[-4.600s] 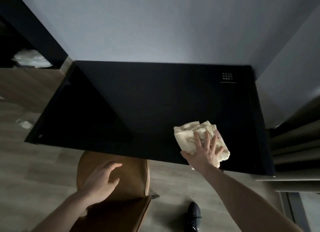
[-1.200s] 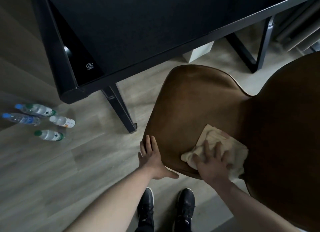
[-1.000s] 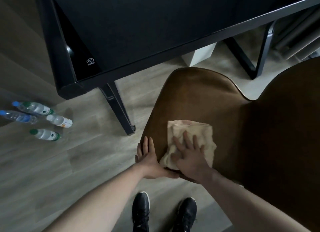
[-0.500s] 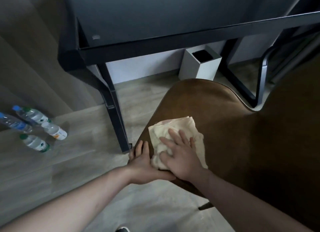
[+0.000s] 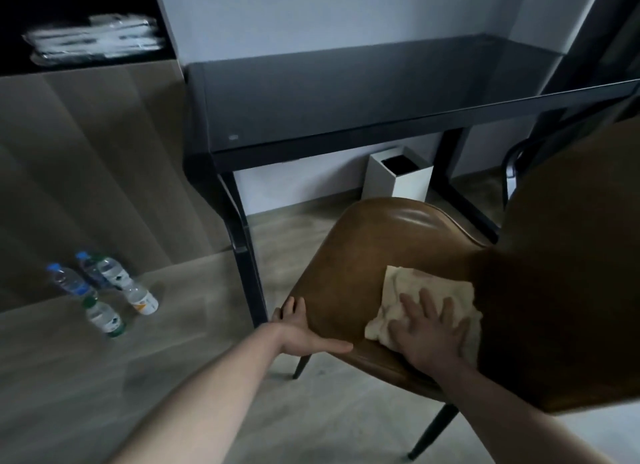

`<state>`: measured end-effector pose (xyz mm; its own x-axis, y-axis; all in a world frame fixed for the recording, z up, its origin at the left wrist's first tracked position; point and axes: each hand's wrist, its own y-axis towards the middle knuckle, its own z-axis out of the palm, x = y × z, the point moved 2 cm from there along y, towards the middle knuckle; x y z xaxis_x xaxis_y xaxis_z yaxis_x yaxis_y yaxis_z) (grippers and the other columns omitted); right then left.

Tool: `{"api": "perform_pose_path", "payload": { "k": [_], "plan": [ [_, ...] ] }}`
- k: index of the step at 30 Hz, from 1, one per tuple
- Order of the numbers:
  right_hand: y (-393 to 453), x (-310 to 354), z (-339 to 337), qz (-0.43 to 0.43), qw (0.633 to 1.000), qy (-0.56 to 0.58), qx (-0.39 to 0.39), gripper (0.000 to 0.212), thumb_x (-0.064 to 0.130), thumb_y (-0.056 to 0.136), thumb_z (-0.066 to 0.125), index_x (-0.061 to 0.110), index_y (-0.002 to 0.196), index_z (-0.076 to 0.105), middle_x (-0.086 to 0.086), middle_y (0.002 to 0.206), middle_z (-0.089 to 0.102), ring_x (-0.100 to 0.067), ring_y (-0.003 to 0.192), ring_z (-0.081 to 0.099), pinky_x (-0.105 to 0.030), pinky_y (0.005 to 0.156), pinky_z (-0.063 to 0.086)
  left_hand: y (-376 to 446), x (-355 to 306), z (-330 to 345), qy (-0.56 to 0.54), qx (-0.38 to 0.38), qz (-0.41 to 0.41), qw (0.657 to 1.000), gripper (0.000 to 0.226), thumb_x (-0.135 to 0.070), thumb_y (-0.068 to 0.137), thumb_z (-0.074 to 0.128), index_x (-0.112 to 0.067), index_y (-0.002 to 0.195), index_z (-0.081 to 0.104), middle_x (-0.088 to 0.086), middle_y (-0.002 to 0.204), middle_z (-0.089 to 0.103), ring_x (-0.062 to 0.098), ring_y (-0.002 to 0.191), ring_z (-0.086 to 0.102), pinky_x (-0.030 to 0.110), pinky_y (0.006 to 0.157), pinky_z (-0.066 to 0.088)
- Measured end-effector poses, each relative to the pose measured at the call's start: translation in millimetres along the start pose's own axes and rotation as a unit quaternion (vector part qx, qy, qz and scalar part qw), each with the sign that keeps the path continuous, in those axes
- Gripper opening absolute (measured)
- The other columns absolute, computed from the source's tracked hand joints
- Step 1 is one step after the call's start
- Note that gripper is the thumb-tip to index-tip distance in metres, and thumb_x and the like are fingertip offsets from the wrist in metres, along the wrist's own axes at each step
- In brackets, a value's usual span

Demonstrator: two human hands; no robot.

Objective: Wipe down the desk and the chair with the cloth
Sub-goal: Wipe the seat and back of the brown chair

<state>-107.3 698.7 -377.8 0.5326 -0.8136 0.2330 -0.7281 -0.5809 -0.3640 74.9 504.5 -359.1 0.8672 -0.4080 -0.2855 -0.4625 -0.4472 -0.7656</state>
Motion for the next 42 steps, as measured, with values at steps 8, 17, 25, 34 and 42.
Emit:
{"api": "perform_pose_path", "payload": {
  "k": [8,17,25,34,42],
  "plan": [
    [51,65,10,-0.134,0.991,-0.015,0.024,0.073,0.059,0.106,0.036,0.048,0.169,0.000,0.008,0.178,-0.019,-0.035,0.161,-0.024,-0.068,0.124,-0.017,20,7,1,-0.003,0.011,0.013,1.000,0.185,-0.106,0.031,0.070,-0.022,0.165,-0.026,-0.006,0.173,-0.031,0.029,0.161,-0.024,0.051,0.133,0.005],
    [70,99,12,-0.191,0.981,-0.032,-0.006,0.073,0.067,0.101,0.038,0.048,0.167,0.012,0.008,0.179,-0.008,-0.033,0.163,-0.016,-0.067,0.124,-0.017,23,2,-5,0.044,0.031,0.005,0.999,0.179,-0.106,0.036,0.066,-0.022,0.165,-0.026,-0.003,0.174,-0.031,0.030,0.161,-0.026,0.050,0.133,0.002],
    [54,31,0,-0.040,0.999,0.001,0.008,0.075,0.072,0.104,0.030,0.046,0.169,0.001,0.009,0.179,-0.014,-0.038,0.163,-0.016,-0.068,0.126,-0.005,11,-3,-10,0.034,0.027,-0.015,0.999,0.186,-0.108,0.025,0.067,-0.028,0.165,-0.024,-0.003,0.174,-0.030,0.031,0.162,-0.021,0.056,0.132,0.004],
    [42,22,3,0.044,0.999,0.009,0.008,0.077,0.068,0.106,0.027,0.043,0.168,-0.011,0.003,0.177,-0.020,-0.048,0.158,-0.026,-0.073,0.124,-0.008,13,1,-3,0.012,0.004,-0.009,1.000,0.181,-0.106,0.032,0.069,-0.026,0.166,-0.024,-0.003,0.175,-0.028,0.033,0.163,-0.019,0.056,0.132,0.004],
    [55,111,19,-0.155,0.986,-0.027,0.050,0.071,0.060,0.106,0.035,0.050,0.168,0.004,0.007,0.179,-0.015,-0.040,0.160,-0.026,-0.070,0.122,-0.019,12,0,-5,0.014,0.010,0.004,1.000,0.171,-0.100,0.047,0.072,-0.023,0.166,-0.022,-0.003,0.175,-0.028,0.034,0.162,-0.021,0.052,0.133,0.005]
  ]
}}
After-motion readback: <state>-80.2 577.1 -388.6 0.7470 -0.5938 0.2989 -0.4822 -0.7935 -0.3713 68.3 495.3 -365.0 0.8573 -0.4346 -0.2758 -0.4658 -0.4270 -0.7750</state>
